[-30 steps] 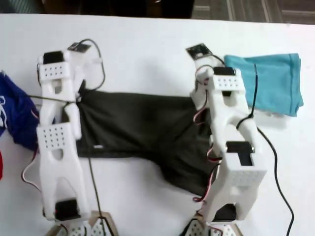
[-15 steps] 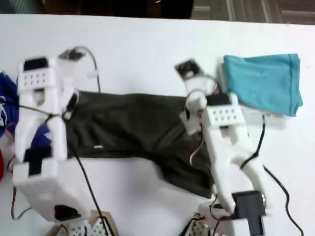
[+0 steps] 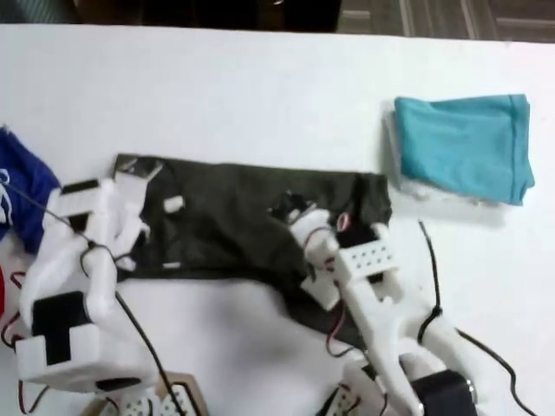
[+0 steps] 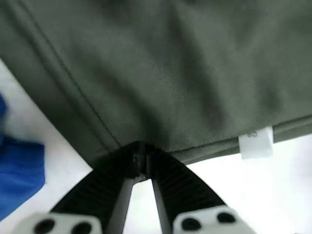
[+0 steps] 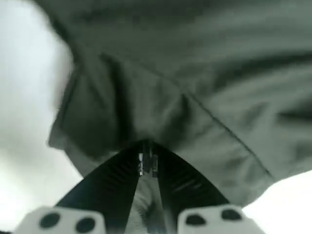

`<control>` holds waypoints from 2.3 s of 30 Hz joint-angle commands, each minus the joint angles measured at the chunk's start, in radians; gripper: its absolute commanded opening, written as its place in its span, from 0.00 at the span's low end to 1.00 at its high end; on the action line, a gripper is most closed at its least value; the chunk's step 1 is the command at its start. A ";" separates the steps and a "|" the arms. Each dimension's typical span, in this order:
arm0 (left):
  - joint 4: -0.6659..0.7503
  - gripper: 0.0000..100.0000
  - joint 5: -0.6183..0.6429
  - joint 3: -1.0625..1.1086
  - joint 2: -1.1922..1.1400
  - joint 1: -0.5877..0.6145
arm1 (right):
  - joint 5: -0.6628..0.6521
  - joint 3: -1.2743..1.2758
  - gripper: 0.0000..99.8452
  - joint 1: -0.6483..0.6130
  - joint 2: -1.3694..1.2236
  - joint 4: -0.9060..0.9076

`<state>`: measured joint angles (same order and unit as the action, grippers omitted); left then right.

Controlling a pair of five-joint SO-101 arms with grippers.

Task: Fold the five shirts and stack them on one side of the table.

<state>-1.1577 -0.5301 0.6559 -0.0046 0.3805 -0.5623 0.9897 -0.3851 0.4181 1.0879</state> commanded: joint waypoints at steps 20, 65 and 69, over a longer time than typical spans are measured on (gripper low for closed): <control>0.143 0.03 -0.051 0.136 0.041 0.011 | -0.048 0.121 0.14 -0.213 0.282 0.108; 0.144 0.03 -0.049 0.137 0.040 0.011 | -0.081 -0.032 0.15 -0.240 0.114 0.211; 0.144 0.03 -0.049 0.137 0.040 0.011 | -0.077 -0.107 0.11 -0.236 0.188 0.306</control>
<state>-1.0349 -0.5762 0.7864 0.0430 0.3867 -0.6421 0.9590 -0.6214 0.5393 1.3318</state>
